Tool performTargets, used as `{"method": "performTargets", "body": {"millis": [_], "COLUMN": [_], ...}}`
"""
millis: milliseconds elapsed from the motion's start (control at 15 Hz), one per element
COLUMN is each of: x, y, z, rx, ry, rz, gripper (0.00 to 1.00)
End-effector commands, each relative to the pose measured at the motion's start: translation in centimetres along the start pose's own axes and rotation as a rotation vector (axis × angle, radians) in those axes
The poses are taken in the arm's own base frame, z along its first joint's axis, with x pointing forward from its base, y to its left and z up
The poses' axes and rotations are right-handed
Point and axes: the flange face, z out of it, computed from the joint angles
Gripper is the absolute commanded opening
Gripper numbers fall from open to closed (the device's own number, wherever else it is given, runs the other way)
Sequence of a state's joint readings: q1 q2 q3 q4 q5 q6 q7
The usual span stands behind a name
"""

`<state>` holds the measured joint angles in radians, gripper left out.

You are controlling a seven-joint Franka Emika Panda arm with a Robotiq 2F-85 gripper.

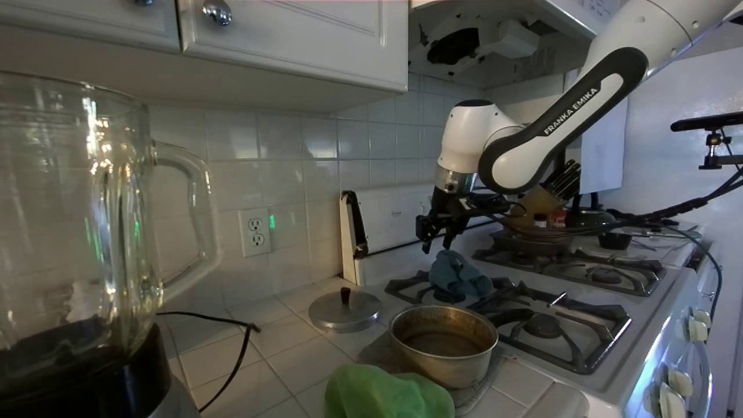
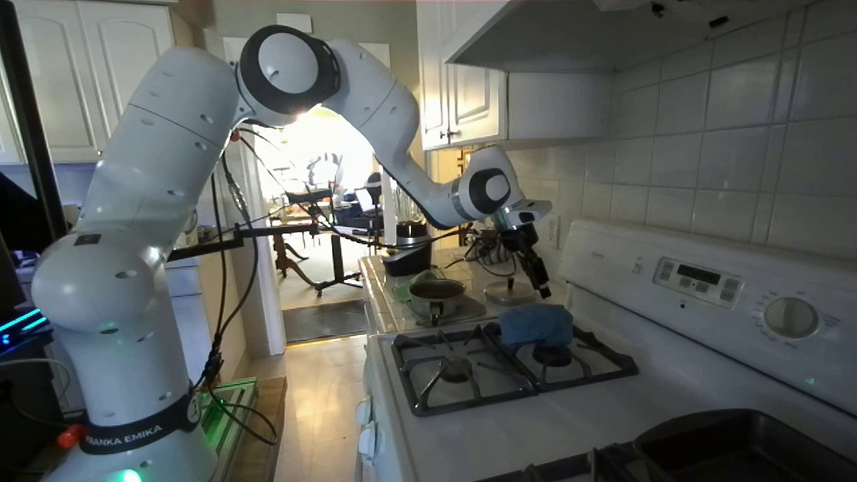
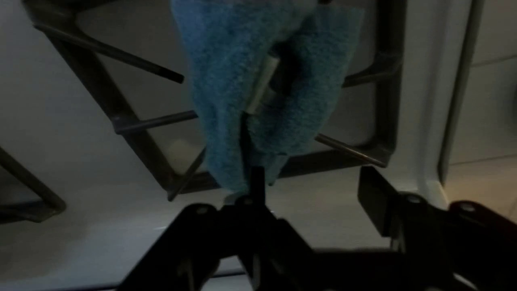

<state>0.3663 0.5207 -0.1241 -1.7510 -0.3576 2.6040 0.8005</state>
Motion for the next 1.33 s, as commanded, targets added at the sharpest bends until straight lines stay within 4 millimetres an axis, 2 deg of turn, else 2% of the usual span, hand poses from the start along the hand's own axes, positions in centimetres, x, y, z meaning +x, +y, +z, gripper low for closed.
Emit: {"method": "performTargets", "body": {"millis": [0,67,333,600,1000,1267], "x": [-4.0,-4.9,-7.8,-9.6,-13.6,-15.0], "y": [0.1,0.1,0.9,0.7,0.2,0.0], "z": [-0.6,-0.6,-1.6,-4.1,-7.0,-9.4], "rx": [0.062,0.077,0.069,0.016,-0.030,-0.063], "ry": [0.100,0.118,0.181,0.217,0.127,0.129], "rz": [-0.020,-0.015,0.022,0.028,0.000,-0.012], "gripper": [0.94,0.99,1.00,1.00,1.00,1.00]}}
